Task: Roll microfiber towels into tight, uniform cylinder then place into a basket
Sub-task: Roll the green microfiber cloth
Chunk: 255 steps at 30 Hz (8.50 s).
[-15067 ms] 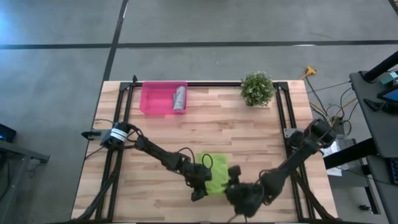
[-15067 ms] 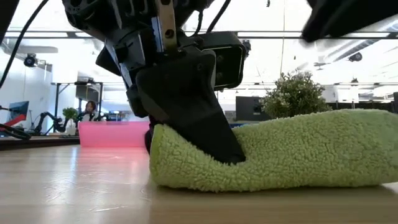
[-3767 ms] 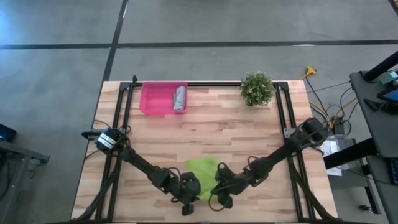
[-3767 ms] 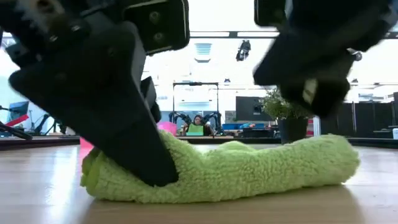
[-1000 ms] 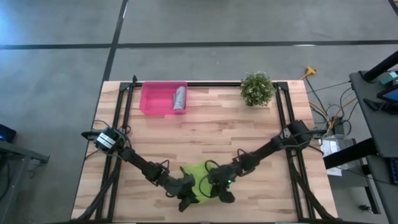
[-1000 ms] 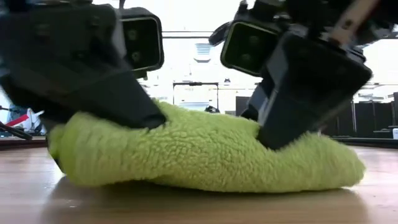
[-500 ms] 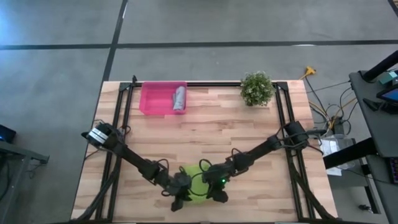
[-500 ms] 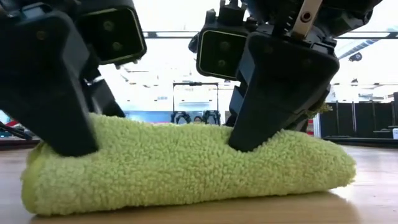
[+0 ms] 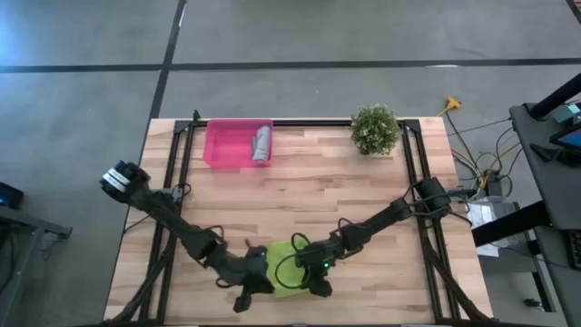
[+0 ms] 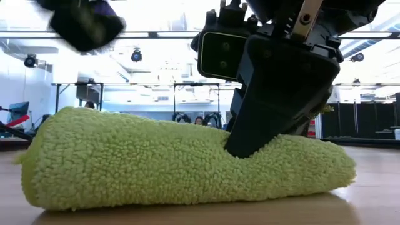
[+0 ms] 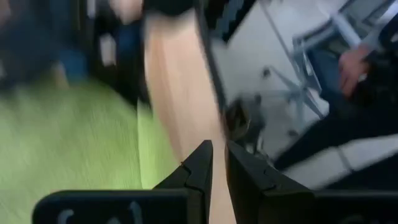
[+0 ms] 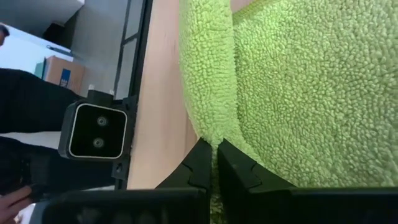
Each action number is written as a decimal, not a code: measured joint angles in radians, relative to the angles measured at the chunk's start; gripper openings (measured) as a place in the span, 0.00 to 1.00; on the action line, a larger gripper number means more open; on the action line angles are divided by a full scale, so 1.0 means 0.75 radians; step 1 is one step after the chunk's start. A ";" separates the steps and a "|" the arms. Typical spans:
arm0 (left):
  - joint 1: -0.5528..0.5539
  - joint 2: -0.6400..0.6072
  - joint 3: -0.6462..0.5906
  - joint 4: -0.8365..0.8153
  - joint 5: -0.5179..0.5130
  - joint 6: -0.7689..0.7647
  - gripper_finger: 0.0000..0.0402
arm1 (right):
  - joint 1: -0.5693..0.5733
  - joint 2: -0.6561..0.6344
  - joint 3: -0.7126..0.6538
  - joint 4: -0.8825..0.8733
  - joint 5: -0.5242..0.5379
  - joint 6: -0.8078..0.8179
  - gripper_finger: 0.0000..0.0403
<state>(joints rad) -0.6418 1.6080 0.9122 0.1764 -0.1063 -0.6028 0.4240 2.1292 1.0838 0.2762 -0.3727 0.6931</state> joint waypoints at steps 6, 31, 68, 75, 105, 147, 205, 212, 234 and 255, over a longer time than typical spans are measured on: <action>-0.050 -0.002 0.108 -0.011 -0.150 0.519 0.07 | -0.002 0.001 -0.001 0.064 -0.035 0.123 0.02; -0.054 0.171 0.184 -0.296 -0.175 0.726 0.57 | -0.021 -0.016 -0.005 0.112 -0.105 0.352 0.02; -0.116 0.369 0.162 -0.203 -0.419 0.632 0.76 | -0.021 -0.016 -0.009 0.136 -0.061 0.359 0.02; -0.115 0.437 0.168 -0.190 -0.425 0.513 0.76 | -0.021 -0.016 -0.009 0.136 -0.059 0.359 0.02; -0.151 0.482 0.236 -0.234 -0.465 0.349 0.66 | -0.021 -0.016 -0.007 0.126 0.023 0.403 0.02; -0.148 0.458 0.226 -0.215 -0.270 -0.343 0.01 | 0.152 -0.305 0.019 -0.003 0.446 -0.512 0.36; -0.171 0.452 0.172 -0.027 -0.051 -0.307 0.15 | 0.048 0.037 0.113 0.099 0.130 -0.393 0.04; -0.211 0.422 0.164 -0.062 0.024 -0.301 0.35 | 0.013 0.069 0.092 0.129 -0.026 -0.317 0.04; -0.219 0.231 0.163 -0.180 -0.280 0.288 0.49 | 0.009 0.090 0.094 0.193 -0.024 -0.222 0.05; -0.199 0.400 0.162 -0.084 -0.296 0.184 0.88 | 0.011 0.082 0.099 0.236 0.056 -0.032 0.05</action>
<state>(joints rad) -0.7910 1.9083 1.0340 0.1133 -0.3281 -0.4649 0.4320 2.1910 1.1580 0.4534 -0.3309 0.6689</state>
